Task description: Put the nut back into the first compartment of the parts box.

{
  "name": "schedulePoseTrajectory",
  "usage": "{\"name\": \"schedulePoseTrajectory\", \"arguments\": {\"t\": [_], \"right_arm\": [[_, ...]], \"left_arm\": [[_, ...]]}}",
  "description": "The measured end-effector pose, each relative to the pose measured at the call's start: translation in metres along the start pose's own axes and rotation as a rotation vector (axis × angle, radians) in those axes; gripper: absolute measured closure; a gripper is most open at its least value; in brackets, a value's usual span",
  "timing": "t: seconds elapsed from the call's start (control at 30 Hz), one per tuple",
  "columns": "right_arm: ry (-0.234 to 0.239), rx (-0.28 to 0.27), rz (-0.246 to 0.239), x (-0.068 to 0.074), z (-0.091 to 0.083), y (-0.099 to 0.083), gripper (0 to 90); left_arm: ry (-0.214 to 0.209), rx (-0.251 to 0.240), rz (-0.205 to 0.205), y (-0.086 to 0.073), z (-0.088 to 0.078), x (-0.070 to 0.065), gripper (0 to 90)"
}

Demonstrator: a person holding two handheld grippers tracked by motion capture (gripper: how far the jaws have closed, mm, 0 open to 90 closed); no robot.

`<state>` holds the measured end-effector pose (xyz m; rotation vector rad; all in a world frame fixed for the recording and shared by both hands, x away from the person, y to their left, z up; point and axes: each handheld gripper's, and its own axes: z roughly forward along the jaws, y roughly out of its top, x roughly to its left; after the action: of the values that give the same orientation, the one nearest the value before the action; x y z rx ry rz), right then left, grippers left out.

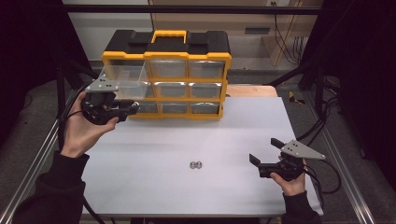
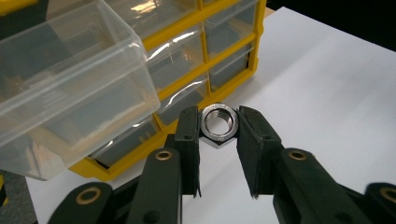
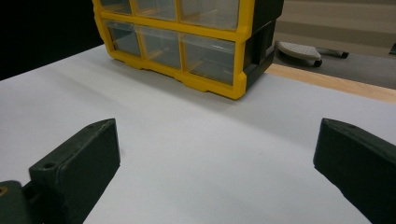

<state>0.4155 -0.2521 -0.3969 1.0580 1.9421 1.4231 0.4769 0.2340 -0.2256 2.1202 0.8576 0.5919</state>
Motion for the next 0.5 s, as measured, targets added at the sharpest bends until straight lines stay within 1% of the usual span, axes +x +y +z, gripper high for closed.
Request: {"name": "schedulePoseTrajectory", "arguments": {"t": [0.03, 0.13, 0.17, 0.23, 0.27, 0.3, 0.4, 0.43, 0.5], "right_arm": [[0.0, 0.0, 0.0, 0.0, 0.0, 0.0, 1.0], [0.0, 0.0, 0.0, 0.0, 0.0, 0.0, 1.0], [0.002, -0.001, 0.001, 0.0, 0.0, 0.0, 1.0], [-0.001, 0.0, 0.003, 0.0, 0.0, 0.0, 1.0], [-0.001, 0.0, 0.003, 0.0, 0.0, 0.0, 1.0], [-0.001, 0.0, 0.003, 0.0, 0.0, 0.0, 1.0], [0.001, -0.001, 0.0, 0.0, 0.0, 0.0, 1.0], [0.001, -0.001, 0.0, 0.0, 0.0, 0.0, 1.0], [-0.001, 0.0, 0.003, 0.0, 0.0, 0.0, 1.0]], "left_arm": [[0.007, -0.008, -0.005, 0.003, -0.001, 0.002, 69.4], [0.015, -0.006, -0.001, 0.007, -0.003, 0.004, 69.4], [0.016, -0.005, -0.007, 0.01, -0.004, 0.006, 69.4], [0.022, -0.005, 0.001, 0.011, -0.004, 0.007, 69.4], [0.025, -0.016, -0.013, 0.012, -0.004, 0.007, 69.4], [0.028, -0.015, -0.016, 0.015, -0.004, 0.01, 69.4], [0.034, -0.016, -0.013, 0.018, -0.004, 0.012, 69.4], [0.035, -0.027, -0.031, 0.02, -0.004, 0.014, 69.4], [0.044, -0.035, -0.042, 0.023, -0.003, 0.016, 69.4]]}}
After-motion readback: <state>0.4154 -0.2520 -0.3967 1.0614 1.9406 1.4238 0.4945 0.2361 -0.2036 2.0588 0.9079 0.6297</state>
